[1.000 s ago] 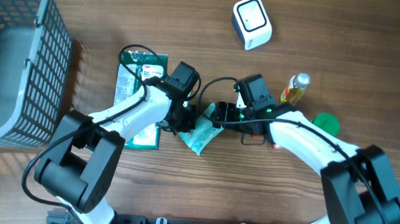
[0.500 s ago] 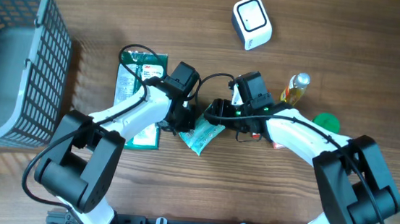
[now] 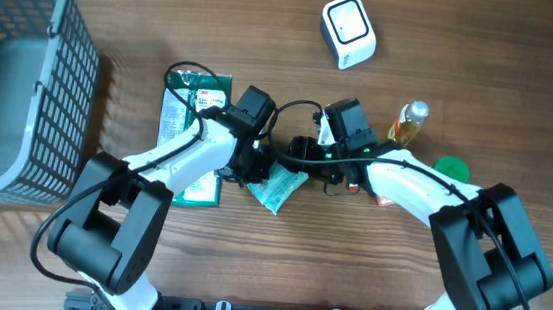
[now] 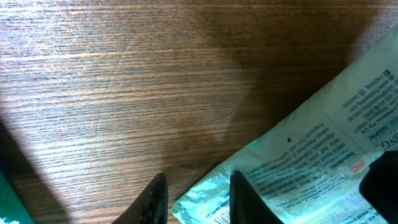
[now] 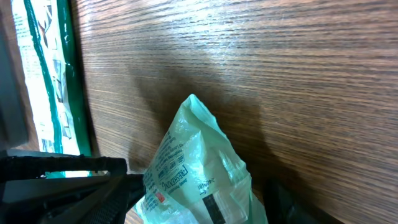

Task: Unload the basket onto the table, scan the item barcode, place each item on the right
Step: 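Close the right gripper on the light-green bag's upper end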

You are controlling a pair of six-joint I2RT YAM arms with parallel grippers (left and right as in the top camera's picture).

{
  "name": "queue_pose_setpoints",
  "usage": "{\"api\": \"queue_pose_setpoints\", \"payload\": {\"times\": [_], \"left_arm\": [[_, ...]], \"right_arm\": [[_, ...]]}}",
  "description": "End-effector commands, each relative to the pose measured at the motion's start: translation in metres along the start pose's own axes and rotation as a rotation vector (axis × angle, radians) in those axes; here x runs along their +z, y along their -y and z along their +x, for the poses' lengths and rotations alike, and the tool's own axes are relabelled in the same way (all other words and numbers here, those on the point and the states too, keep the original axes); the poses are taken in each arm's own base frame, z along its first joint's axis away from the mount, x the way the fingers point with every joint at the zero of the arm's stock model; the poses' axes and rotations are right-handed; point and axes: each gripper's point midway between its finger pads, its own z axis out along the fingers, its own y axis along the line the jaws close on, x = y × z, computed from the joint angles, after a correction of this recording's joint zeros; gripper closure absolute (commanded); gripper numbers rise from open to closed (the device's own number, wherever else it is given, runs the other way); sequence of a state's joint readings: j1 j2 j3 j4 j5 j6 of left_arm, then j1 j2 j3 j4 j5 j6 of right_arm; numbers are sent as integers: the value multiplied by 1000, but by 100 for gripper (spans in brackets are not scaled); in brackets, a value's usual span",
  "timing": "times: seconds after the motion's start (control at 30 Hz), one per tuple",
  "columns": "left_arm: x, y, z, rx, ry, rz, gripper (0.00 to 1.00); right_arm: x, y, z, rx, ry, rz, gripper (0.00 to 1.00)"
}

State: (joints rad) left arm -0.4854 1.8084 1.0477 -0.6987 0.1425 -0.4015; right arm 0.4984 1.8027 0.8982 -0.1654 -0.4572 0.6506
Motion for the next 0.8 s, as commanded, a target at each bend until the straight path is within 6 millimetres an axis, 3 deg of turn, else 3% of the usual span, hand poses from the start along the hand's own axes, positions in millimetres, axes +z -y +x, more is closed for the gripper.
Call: {"api": "queue_pose_setpoints", "payload": {"times": [0.0, 0.77], "left_arm": [[10, -8, 8, 1, -30, -30, 76], [10, -8, 8, 1, -29, -30, 75]], "right_arm": [[11, 11, 12, 27, -50, 12, 30], [11, 8, 15, 30, -68, -6, 33]]}}
